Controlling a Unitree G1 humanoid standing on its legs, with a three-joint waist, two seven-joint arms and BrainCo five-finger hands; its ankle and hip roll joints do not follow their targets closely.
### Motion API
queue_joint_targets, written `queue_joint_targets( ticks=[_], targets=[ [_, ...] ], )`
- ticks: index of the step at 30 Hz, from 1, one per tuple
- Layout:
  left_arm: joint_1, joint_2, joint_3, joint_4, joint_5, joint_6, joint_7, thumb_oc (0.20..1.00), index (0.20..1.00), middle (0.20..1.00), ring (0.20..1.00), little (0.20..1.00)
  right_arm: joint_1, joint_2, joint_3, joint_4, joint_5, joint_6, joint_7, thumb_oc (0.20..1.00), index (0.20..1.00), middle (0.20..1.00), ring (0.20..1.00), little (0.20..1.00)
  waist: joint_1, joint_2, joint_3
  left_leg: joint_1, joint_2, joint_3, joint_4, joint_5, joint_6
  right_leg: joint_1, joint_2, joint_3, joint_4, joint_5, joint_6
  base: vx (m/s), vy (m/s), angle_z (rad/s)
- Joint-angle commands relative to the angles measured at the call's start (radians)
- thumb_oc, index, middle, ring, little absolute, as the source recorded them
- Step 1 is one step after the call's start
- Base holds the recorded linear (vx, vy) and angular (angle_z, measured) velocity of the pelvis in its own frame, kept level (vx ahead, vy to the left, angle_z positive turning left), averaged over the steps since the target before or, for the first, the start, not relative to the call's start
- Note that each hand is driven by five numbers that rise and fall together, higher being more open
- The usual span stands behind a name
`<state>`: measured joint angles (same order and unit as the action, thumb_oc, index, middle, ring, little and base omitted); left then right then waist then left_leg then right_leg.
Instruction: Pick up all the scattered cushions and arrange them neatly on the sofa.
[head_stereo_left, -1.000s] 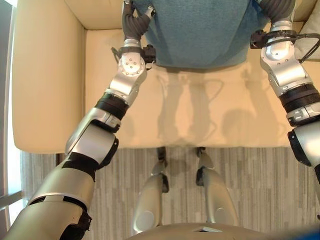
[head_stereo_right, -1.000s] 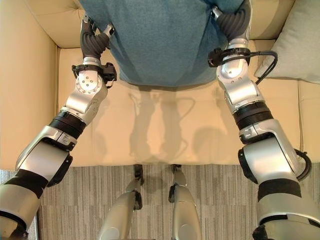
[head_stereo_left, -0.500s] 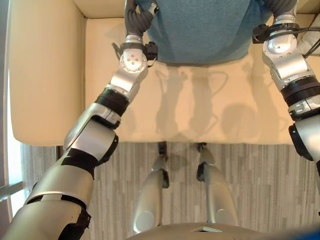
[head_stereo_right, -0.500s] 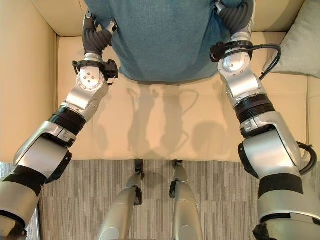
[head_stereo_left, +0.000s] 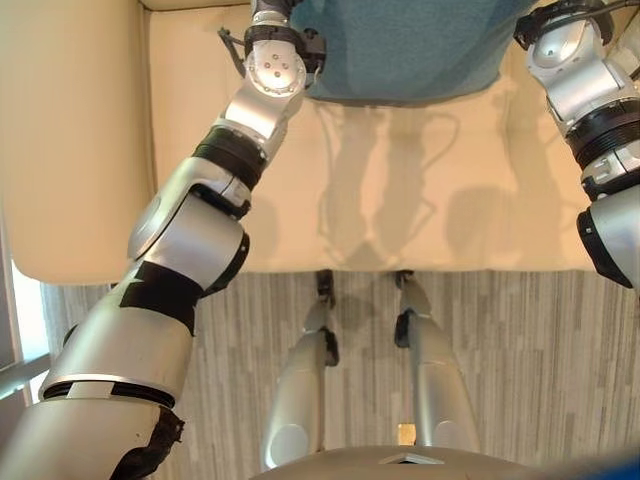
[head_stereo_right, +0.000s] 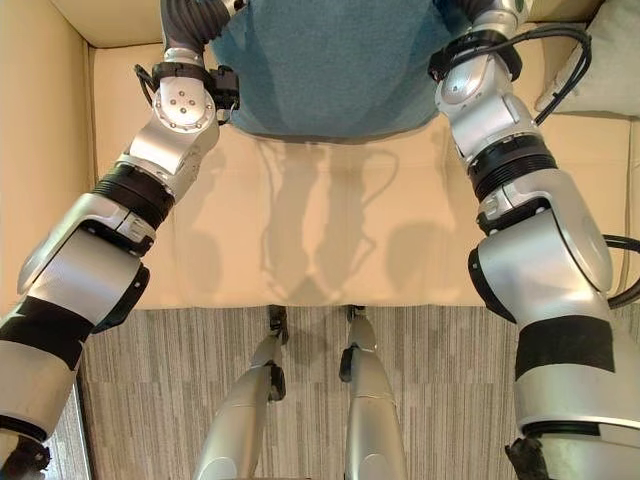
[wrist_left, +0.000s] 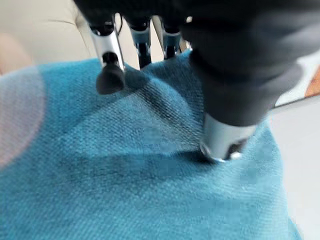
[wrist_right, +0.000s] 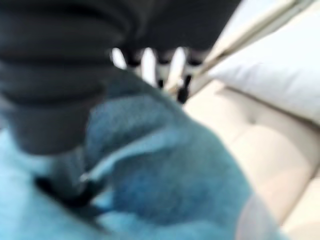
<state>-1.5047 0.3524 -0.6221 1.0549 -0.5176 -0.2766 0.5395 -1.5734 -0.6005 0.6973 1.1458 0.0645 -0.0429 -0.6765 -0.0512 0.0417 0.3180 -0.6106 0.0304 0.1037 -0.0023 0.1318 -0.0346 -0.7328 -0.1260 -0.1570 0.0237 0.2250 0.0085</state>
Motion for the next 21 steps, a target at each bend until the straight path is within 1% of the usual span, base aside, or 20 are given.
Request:
queue_joint_targets(
  ticks=[1,2,3,4,5,6,7,8,9,10,11,12,13,14,15,16,17,19,20,21],
  targets=[
    [-0.180,-0.079,-0.024,0.055,0.113,-0.004,0.035,1.000,1.000,1.000,1.000,1.000,-0.151,0.056,0.122,0.092,-0.080,0.022,-0.039,1.000,1.000,1.000,1.000,1.000,-0.017,0.062,-0.001,0.023,0.032,-0.038,-0.078,-0.054,-0.091,-0.004,0.000,0.015,0.159,-0.256,0.122,0.03,-0.019,0.02],
    [-0.199,-0.078,-0.029,0.069,0.132,0.005,0.043,1.000,1.000,1.000,1.000,1.000,-0.165,0.055,0.138,0.108,-0.098,0.034,-0.049,1.000,1.000,1.000,1.000,1.000,-0.018,0.066,0.000,0.006,0.031,-0.030,-0.078,-0.029,-0.087,-0.022,0.000,0.006,0.157,-0.226,0.114,0.12,-0.034,0.02],
    [-0.215,-0.075,-0.036,0.085,0.148,0.016,0.050,1.000,1.000,1.000,1.000,1.000,-0.176,0.054,0.153,0.123,-0.111,0.042,-0.057,1.000,1.000,1.000,1.000,1.000,-0.018,0.069,-0.012,0.018,0.031,-0.036,-0.082,-0.053,-0.091,-0.016,0.004,0.013,0.159,-0.254,0.121,-0.06,-0.012,0.01],
    [-0.235,-0.074,-0.041,0.102,0.160,0.026,0.056,1.000,1.000,1.000,1.000,1.000,-0.194,0.053,0.165,0.139,-0.122,0.048,-0.071,1.000,1.000,1.000,1.000,1.000,-0.019,0.072,-0.006,0.004,0.029,-0.027,-0.079,-0.028,-0.086,-0.034,0.001,0.005,0.159,-0.222,0.115,0.00,0.000,0.00],
    [-0.246,-0.066,-0.040,0.109,0.159,0.030,0.055,1.000,1.000,1.000,1.000,1.000,-0.203,0.052,0.166,0.140,-0.123,0.053,-0.081,1.000,1.000,1.000,1.000,1.000,-0.017,0.074,-0.008,0.002,0.028,-0.027,-0.078,-0.026,-0.086,-0.042,0.003,0.005,0.164,-0.220,0.116,0.00,0.000,0.00],
    [-0.251,-0.058,-0.037,0.113,0.155,0.032,0.051,1.000,1.000,1.000,1.000,1.000,-0.206,0.045,0.168,0.139,-0.125,0.056,-0.086,1.000,1.000,1.000,1.000,1.000,-0.017,0.076,-0.019,0.012,0.028,-0.034,-0.081,-0.049,-0.092,-0.034,0.007,0.014,0.166,-0.248,0.124,0.00,0.000,0.00],
    [-0.258,-0.048,-0.037,0.116,0.153,0.035,0.048,1.000,1.000,1.000,1.000,1.000,-0.209,0.037,0.172,0.140,-0.128,0.060,-0.089,1.000,1.000,1.000,1.000,1.000,-0.016,0.074,-0.015,-0.002,0.028,-0.027,-0.078,-0.025,-0.087,-0.046,0.005,0.007,0.163,-0.220,0.115,0.10,-0.024,-0.01],
    [-0.261,-0.038,-0.034,0.120,0.151,0.036,0.047,1.000,1.000,1.000,1.000,1.000,-0.212,0.029,0.176,0.138,-0.129,0.061,-0.090,1.000,1.000,1.000,1.000,1.000,-0.016,0.076,-0.027,0.011,0.030,-0.034,-0.082,-0.048,-0.092,-0.037,0.009,0.016,0.167,-0.249,0.123,0.00,0.000,0.00],
    [-0.268,-0.028,-0.031,0.122,0.145,0.033,0.046,1.000,1.000,1.000,1.000,1.000,-0.216,0.021,0.180,0.141,-0.129,0.064,-0.089,1.000,1.000,1.000,1.000,1.000,-0.016,0.075,-0.032,0.011,0.030,-0.033,-0.082,-0.049,-0.093,-0.036,0.009,0.015,0.166,-0.250,0.123,0.00,0.000,0.00],
    [-0.271,-0.020,-0.031,0.124,0.137,0.030,0.045,1.000,1.000,1.000,1.000,1.000,-0.221,0.016,0.188,0.141,-0.129,0.068,-0.090,1.000,1.000,1.000,1.000,1.000,-0.017,0.073,-0.026,0.001,0.029,-0.027,-0.081,-0.027,-0.088,-0.044,0.007,0.007,0.163,-0.222,0.115,0.00,0.000,0.00],
    [-0.279,-0.005,-0.033,0.128,0.126,0.032,0.042,1.000,1.000,1.000,1.000,1.000,-0.227,0.011,0.194,0.143,-0.126,0.067,-0.088,1.000,1.000,1.000,1.000,1.000,-0.016,0.074,-0.037,0.014,0.030,-0.034,-0.083,-0.050,-0.093,-0.033,0.011,0.017,0.164,-0.250,0.123,0.00,0.000,0.00],
    [-0.284,0.010,-0.034,0.131,0.120,0.033,0.039,1.000,1.000,1.000,1.000,1.000,-0.234,0.003,0.198,0.144,-0.120,0.066,-0.090,1.000,1.000,1.000,1.000,1.000,-0.017,0.074,-0.038,0.015,0.031,-0.034,-0.082,-0.047,-0.095,-0.033,0.012,0.017,0.165,-0.249,0.123,0.00,0.000,0.00],
    [-0.291,0.029,-0.033,0.135,0.116,0.037,0.040,1.000,1.000,1.000,1.000,1.000,-0.242,-0.006,0.203,0.146,-0.113,0.068,-0.095,1.000,1.000,1.000,1.000,1.000,-0.017,0.070,-0.033,0.004,0.029,-0.027,-0.080,-0.022,-0.091,-0.041,0.010,0.009,0.162,-0.221,0.114,-0.08,-0.013,-0.03],
    [-0.300,0.046,-0.034,0.149,0.124,0.049,0.046,1.000,1.000,1.000,1.000,1.000,-0.244,-0.015,0.205,0.153,-0.110,0.068,-0.098,1.000,1.000,1.000,1.000,1.000,-0.018,0.070,-0.035,0.004,0.030,-0.027,-0.079,-0.022,-0.091,-0.043,0.011,0.010,0.165,-0.221,0.114,0.00,0.000,0.00],
    [-0.304,0.052,-0.033,0.156,0.134,0.056,0.049,1.000,1.000,1.000,1.000,1.000,-0.244,-0.019,0.205,0.161,-0.108,0.068,-0.099,1.000,1.000,1.000,1.000,1.000,-0.017,0.072,-0.046,0.016,0.032,-0.035,-0.082,-0.046,-0.095,-0.035,0.015,0.019,0.171,-0.249,0.121,0.00,0.000,0.00],
    [-0.309,0.063,-0.032,0.165,0.141,0.062,0.054,1.000,1.000,1.000,1.000,1.000,-0.247,-0.025,0.207,0.170,-0.103,0.068,-0.100,1.000,1.000,1.000,1.000,1.000,-0.018,0.069,-0.041,0.005,0.031,-0.028,-0.078,-0.022,-0.090,-0.045,0.013,0.010,0.170,-0.222,0.112,0.09,-0.019,0.01],
    [-0.313,0.076,-0.029,0.173,0.137,0.064,0.060,1.000,1.000,1.000,1.000,1.000,-0.251,-0.028,0.204,0.172,-0.096,0.068,-0.103,1.000,1.000,1.000,1.000,1.000,-0.017,0.070,-0.051,0.019,0.032,-0.036,-0.082,-0.046,-0.095,-0.034,0.017,0.019,0.173,-0.250,0.119,0.00,0.000,0.00],
    [-0.330,0.113,-0.030,0.187,0.115,0.060,0.058,1.000,1.000,1.000,1.000,1.000,-0.270,-0.047,0.208,0.187,-0.071,0.066,-0.109,1.000,1.000,1.000,1.000,1.000,-0.016,0.068,-0.057,0.021,0.033,-0.038,-0.082,-0.047,-0.094,-0.028,0.019,0.019,0.169,-0.252,0.119,0.01,-0.011,0.00],
    [-0.340,0.140,-0.030,0.197,0.101,0.059,0.054,1.000,1.000,1.000,1.000,1.000,-0.282,-0.058,0.210,0.194,-0.056,0.064,-0.109,1.000,1.000,1.000,1.000,1.000,-0.017,0.066,-0.051,0.011,0.032,-0.030,-0.079,-0.024,-0.090,-0.035,0.018,0.011,0.163,-0.220,0.111,-0.08,-0.012,-0.02],
    [-0.345,0.165,-0.032,0.200,0.089,0.058,0.052,1.000,1.000,1.000,1.000,1.000,-0.288,-0.073,0.209,0.194,-0.039,0.058,-0.106,1.000,1.000,1.000,1.000,1.000,-0.017,0.065,-0.055,0.012,0.032,-0.030,-0.079,-0.023,-0.090,-0.034,0.019,0.011,0.162,-0.219,0.112,-0.08,-0.014,-0.02]
  ],
)
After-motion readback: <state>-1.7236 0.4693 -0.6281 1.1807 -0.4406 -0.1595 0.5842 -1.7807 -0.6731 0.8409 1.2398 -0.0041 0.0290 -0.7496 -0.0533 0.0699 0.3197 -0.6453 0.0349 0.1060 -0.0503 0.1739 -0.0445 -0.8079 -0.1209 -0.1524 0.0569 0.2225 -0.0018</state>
